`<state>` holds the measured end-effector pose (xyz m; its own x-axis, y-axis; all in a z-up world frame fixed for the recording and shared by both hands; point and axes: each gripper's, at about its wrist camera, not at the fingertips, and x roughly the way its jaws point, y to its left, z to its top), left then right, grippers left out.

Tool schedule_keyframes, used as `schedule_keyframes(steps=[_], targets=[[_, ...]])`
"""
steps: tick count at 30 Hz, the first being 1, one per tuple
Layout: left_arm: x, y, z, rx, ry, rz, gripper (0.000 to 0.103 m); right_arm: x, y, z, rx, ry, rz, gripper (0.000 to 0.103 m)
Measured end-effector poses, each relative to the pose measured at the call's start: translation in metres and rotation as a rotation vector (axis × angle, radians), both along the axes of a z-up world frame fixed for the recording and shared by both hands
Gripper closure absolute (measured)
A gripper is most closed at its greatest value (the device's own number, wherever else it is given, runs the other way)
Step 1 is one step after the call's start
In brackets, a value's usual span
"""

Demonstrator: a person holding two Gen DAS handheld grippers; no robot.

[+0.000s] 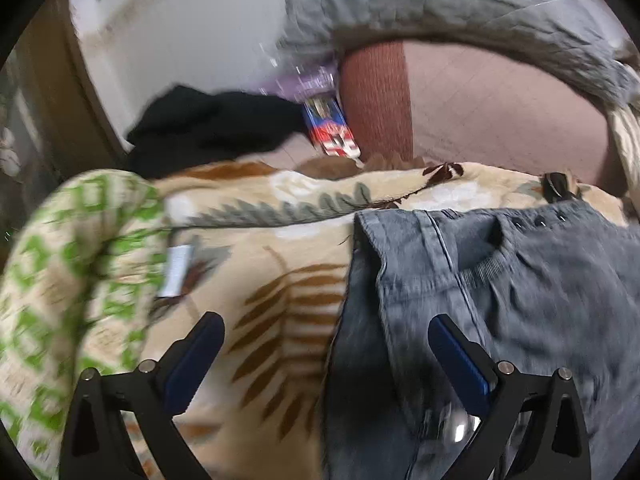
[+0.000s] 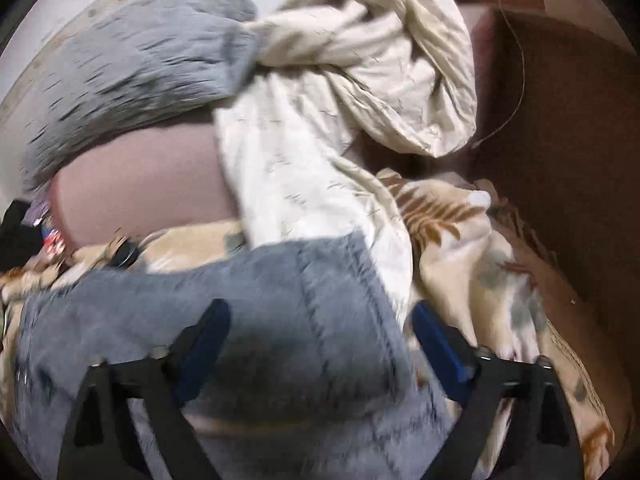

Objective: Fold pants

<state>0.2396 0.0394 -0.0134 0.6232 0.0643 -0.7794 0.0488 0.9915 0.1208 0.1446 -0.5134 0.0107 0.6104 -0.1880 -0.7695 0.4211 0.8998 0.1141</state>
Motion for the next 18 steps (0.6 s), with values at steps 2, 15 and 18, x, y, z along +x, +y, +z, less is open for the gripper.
schedule_keyframes(steps=[2,15,18], targets=[[0.023,0.001,-0.009,-0.051,0.053,0.015,0.001,0.015,-0.017,-0.009,0.028,0.011,-0.02,0.029],[0.098,-0.029,-0.046,-0.171,0.173,0.024,0.054,0.072,-0.049,-0.058,0.079,0.077,-0.047,0.053],[0.1,-0.031,-0.045,-0.197,0.148,0.0,0.077,0.079,-0.043,-0.061,0.056,0.089,-0.009,0.075]])
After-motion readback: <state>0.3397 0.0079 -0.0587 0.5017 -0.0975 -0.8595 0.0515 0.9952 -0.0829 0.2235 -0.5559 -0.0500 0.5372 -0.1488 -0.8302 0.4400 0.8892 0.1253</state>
